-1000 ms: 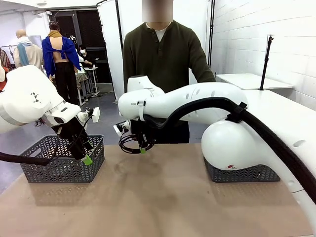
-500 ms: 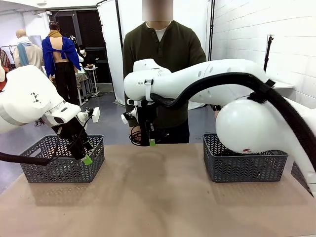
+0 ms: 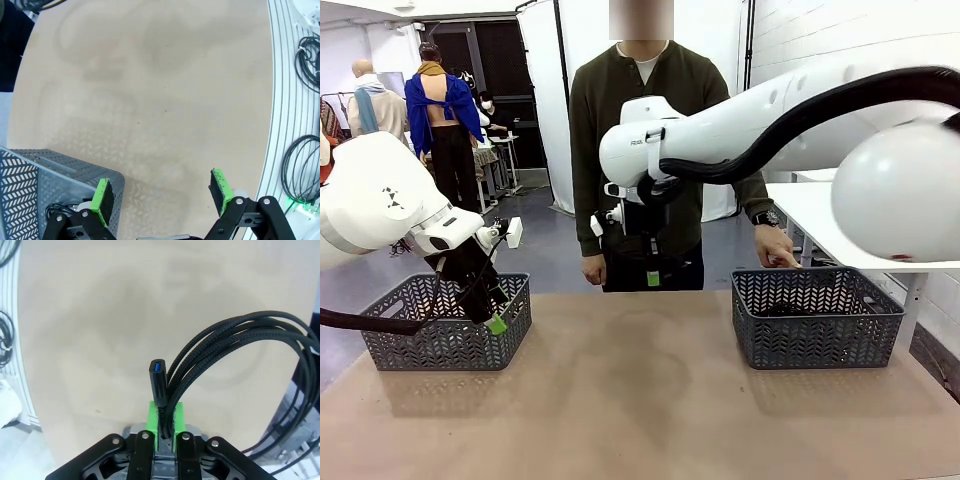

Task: Organize the cables according to human instructions.
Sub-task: Pick up a bundle of cables and place it in the basket indicated by the human.

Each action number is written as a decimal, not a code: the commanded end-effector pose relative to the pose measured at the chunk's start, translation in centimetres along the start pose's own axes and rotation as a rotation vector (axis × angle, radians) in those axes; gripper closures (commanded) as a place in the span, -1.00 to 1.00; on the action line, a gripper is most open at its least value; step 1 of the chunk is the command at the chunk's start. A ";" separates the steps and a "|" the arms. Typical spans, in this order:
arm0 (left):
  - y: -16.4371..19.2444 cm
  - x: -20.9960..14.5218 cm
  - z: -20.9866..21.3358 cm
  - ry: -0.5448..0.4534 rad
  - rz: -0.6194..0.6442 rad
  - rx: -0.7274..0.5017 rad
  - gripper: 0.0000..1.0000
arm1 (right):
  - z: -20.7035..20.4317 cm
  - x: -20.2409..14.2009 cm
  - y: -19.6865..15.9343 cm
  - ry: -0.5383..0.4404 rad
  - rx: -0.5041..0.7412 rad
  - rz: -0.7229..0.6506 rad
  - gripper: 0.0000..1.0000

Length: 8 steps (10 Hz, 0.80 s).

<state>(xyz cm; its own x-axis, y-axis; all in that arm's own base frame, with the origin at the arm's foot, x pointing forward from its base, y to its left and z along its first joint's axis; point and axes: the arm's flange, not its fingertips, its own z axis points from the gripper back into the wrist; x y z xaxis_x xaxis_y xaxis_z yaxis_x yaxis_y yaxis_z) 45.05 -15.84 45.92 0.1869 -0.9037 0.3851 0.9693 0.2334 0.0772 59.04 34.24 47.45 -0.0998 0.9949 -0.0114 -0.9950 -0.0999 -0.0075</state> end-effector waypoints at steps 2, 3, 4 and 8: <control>0.0 0.1 0.0 0.000 0.001 0.002 -1.00 | 0.0 0.0 0.0 0.000 0.000 0.000 1.00; 0.0 0.1 0.0 0.000 0.001 0.002 -1.00 | 0.0 0.0 0.0 0.000 0.000 0.000 1.00; 0.0 0.1 0.0 0.000 0.001 0.002 -1.00 | 0.0 0.0 0.0 0.000 0.000 0.000 1.00; 0.0 0.1 0.0 0.000 0.001 0.002 -1.00 | -0.3 0.0 0.3 -0.012 -0.001 -0.003 1.00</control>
<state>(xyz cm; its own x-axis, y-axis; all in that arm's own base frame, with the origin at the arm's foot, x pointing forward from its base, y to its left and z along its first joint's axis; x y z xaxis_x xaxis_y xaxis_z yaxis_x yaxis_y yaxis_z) 45.06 -15.85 45.92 0.1868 -0.9038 0.3851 0.9694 0.2332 0.0772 58.85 34.25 47.18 -0.0973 0.9953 0.0020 -0.9952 -0.0973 -0.0081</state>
